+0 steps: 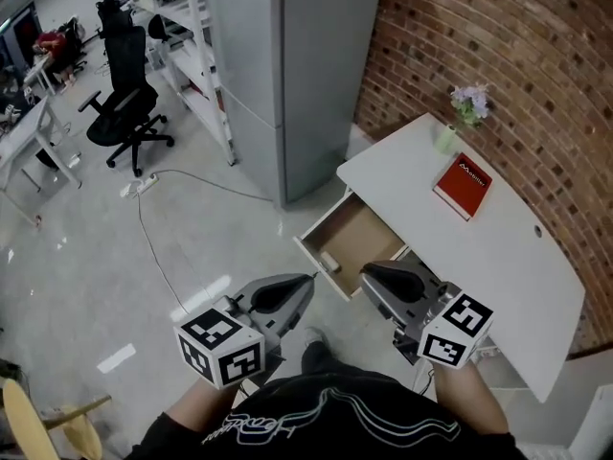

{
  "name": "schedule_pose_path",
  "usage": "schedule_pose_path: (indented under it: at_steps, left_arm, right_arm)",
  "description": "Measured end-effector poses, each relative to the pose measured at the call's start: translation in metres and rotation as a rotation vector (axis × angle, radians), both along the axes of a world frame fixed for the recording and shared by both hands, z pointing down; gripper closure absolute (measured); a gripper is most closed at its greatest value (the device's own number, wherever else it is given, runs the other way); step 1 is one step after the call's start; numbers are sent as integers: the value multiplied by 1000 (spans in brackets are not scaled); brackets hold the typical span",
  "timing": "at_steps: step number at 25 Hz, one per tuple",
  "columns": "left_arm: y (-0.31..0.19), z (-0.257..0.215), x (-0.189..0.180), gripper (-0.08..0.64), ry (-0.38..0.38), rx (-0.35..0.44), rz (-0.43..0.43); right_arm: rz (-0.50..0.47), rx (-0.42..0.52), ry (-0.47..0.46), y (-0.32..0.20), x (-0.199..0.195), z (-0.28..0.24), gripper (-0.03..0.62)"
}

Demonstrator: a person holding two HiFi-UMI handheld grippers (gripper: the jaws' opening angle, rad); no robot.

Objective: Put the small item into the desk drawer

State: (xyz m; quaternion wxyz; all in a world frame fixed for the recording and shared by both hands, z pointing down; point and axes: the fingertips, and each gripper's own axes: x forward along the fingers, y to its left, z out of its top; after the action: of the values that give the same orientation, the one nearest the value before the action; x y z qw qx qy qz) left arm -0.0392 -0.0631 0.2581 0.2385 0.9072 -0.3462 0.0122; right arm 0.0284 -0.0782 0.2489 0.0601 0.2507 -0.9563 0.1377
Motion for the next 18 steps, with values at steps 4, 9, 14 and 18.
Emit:
schedule_pose_path:
  at_steps: [4,9,14,18]
  left_arm:
    - [31,-40,12,540,20,81,13]
    - [62,-68,22,540,12,145,23]
    - [75,-69,24,540,15,144,22]
    - [80,-67,26,539,23,134,19]
  right_arm:
    - [28,60,-33,34,16,-30,535]
    - [24,81,-98,72,26,-52,536]
    - [44,65,-140,85,31,-51,538]
    - [51,42,-155,89,33,-48,538]
